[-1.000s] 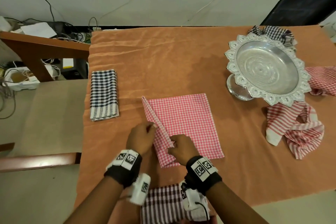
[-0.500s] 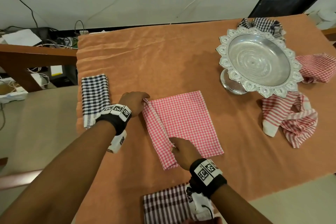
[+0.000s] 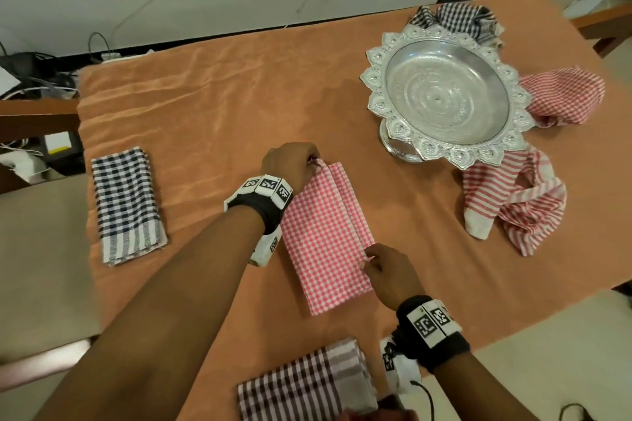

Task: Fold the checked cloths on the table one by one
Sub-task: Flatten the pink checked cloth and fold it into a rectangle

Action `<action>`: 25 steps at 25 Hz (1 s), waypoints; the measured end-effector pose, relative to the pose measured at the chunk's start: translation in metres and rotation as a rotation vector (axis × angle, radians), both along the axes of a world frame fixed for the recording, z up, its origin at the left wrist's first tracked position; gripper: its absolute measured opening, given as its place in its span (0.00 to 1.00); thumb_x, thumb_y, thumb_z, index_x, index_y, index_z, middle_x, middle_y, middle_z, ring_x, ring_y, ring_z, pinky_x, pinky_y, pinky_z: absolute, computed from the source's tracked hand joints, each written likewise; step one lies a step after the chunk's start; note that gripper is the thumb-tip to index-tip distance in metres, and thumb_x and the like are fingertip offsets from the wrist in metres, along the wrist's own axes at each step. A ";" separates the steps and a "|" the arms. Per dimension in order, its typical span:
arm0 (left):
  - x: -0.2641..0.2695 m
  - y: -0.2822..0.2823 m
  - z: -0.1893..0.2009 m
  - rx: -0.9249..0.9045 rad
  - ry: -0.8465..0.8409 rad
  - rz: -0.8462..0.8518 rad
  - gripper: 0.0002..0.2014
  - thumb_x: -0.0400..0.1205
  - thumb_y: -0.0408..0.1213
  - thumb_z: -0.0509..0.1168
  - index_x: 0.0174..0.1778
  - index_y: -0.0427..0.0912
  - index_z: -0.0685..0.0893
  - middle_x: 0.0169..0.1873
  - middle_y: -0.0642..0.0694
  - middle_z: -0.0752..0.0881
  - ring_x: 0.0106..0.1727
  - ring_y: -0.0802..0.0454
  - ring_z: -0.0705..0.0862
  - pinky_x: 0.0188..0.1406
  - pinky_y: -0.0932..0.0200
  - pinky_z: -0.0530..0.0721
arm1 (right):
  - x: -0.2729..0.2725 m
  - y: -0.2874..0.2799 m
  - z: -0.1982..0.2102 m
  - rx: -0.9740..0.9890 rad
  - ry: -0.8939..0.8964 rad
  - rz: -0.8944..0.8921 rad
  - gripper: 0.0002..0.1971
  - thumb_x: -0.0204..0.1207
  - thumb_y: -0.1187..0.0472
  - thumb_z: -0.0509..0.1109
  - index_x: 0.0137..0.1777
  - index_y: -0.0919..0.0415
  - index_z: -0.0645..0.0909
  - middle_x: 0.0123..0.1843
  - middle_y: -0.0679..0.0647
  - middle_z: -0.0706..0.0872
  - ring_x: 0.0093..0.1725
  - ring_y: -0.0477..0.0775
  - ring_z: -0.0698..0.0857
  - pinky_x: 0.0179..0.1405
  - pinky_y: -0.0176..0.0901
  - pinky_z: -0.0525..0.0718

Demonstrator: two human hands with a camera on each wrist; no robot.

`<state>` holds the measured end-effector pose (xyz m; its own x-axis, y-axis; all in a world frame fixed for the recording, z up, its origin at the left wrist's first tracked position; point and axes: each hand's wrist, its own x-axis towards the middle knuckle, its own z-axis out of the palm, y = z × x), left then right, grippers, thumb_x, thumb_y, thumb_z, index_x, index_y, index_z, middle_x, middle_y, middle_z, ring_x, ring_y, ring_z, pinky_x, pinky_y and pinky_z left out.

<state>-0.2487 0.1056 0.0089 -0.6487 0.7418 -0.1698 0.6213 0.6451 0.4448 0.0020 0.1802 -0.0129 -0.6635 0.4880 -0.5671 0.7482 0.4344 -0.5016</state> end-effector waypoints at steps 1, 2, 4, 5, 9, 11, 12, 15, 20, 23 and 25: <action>0.002 0.011 -0.003 -0.012 0.003 -0.013 0.08 0.83 0.43 0.64 0.56 0.50 0.85 0.54 0.49 0.88 0.56 0.44 0.84 0.55 0.49 0.81 | 0.003 0.006 -0.002 0.014 -0.001 -0.008 0.16 0.83 0.58 0.64 0.69 0.59 0.78 0.64 0.56 0.85 0.59 0.57 0.84 0.57 0.45 0.79; 0.004 0.021 -0.007 -0.025 0.003 -0.025 0.09 0.83 0.43 0.64 0.56 0.49 0.85 0.55 0.48 0.88 0.56 0.44 0.84 0.55 0.50 0.80 | 0.006 0.011 -0.004 0.031 0.003 -0.011 0.15 0.82 0.58 0.64 0.67 0.60 0.80 0.63 0.56 0.85 0.59 0.57 0.84 0.56 0.44 0.79; 0.005 0.035 -0.015 -0.058 0.013 -0.053 0.10 0.83 0.43 0.63 0.58 0.49 0.84 0.56 0.47 0.87 0.57 0.43 0.84 0.54 0.50 0.79 | 0.008 0.017 -0.005 0.066 0.007 -0.017 0.14 0.81 0.58 0.65 0.64 0.59 0.83 0.61 0.55 0.87 0.57 0.56 0.85 0.54 0.43 0.79; 0.006 0.041 -0.019 -0.079 0.022 -0.064 0.11 0.83 0.43 0.63 0.58 0.48 0.84 0.56 0.46 0.87 0.58 0.42 0.83 0.54 0.50 0.79 | 0.010 0.021 -0.007 0.076 0.004 -0.028 0.13 0.81 0.57 0.66 0.63 0.58 0.84 0.59 0.54 0.87 0.56 0.56 0.85 0.53 0.43 0.80; 0.007 0.053 -0.032 -0.169 0.028 -0.071 0.13 0.83 0.43 0.63 0.62 0.46 0.83 0.58 0.43 0.84 0.59 0.40 0.82 0.53 0.48 0.79 | 0.008 0.026 -0.009 0.110 -0.040 -0.047 0.12 0.78 0.55 0.66 0.58 0.53 0.85 0.54 0.49 0.88 0.50 0.52 0.85 0.47 0.44 0.82; 0.006 0.049 -0.038 -0.207 0.002 -0.061 0.17 0.82 0.43 0.63 0.67 0.45 0.78 0.61 0.42 0.81 0.61 0.39 0.80 0.54 0.46 0.81 | 0.006 0.023 -0.007 0.112 -0.063 -0.046 0.12 0.76 0.52 0.66 0.56 0.53 0.84 0.51 0.49 0.88 0.47 0.52 0.85 0.41 0.42 0.79; 0.006 0.045 -0.041 -0.215 -0.021 -0.045 0.19 0.82 0.43 0.63 0.69 0.46 0.76 0.63 0.42 0.79 0.62 0.38 0.79 0.55 0.44 0.82 | 0.005 0.022 -0.006 0.112 -0.073 -0.044 0.12 0.76 0.51 0.67 0.55 0.53 0.83 0.50 0.49 0.87 0.45 0.51 0.84 0.38 0.41 0.76; 0.004 0.031 -0.041 -0.247 -0.078 -0.025 0.21 0.83 0.44 0.61 0.72 0.49 0.73 0.67 0.43 0.74 0.62 0.39 0.79 0.56 0.45 0.82 | -0.001 0.020 -0.006 0.083 -0.118 -0.053 0.12 0.73 0.50 0.70 0.53 0.54 0.81 0.47 0.49 0.85 0.44 0.52 0.83 0.36 0.41 0.75; 0.000 0.001 -0.021 -0.362 -0.120 0.035 0.19 0.81 0.41 0.58 0.68 0.47 0.79 0.58 0.44 0.85 0.55 0.41 0.83 0.63 0.46 0.77 | -0.014 0.028 -0.006 -0.076 -0.158 -0.020 0.06 0.73 0.57 0.73 0.40 0.57 0.79 0.36 0.47 0.78 0.36 0.49 0.79 0.24 0.35 0.68; 0.000 -0.036 -0.014 -0.283 -0.200 0.160 0.16 0.82 0.40 0.58 0.64 0.43 0.81 0.56 0.41 0.86 0.52 0.40 0.83 0.56 0.49 0.78 | -0.026 0.038 0.003 -0.086 -0.134 -0.011 0.05 0.73 0.60 0.72 0.45 0.59 0.79 0.41 0.52 0.82 0.43 0.54 0.82 0.31 0.40 0.72; 0.008 -0.068 -0.012 -0.156 -0.276 0.302 0.14 0.83 0.41 0.59 0.60 0.41 0.82 0.54 0.39 0.86 0.46 0.42 0.81 0.43 0.54 0.75 | -0.043 0.047 0.009 -0.015 -0.089 -0.001 0.05 0.73 0.62 0.71 0.48 0.57 0.80 0.46 0.54 0.83 0.45 0.55 0.81 0.39 0.39 0.72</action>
<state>-0.2408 0.0380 -0.0035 -0.7472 0.4778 -0.4619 0.2662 0.8520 0.4508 -0.0408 0.2277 -0.0035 -0.6098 0.4795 -0.6310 0.7904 0.4265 -0.4398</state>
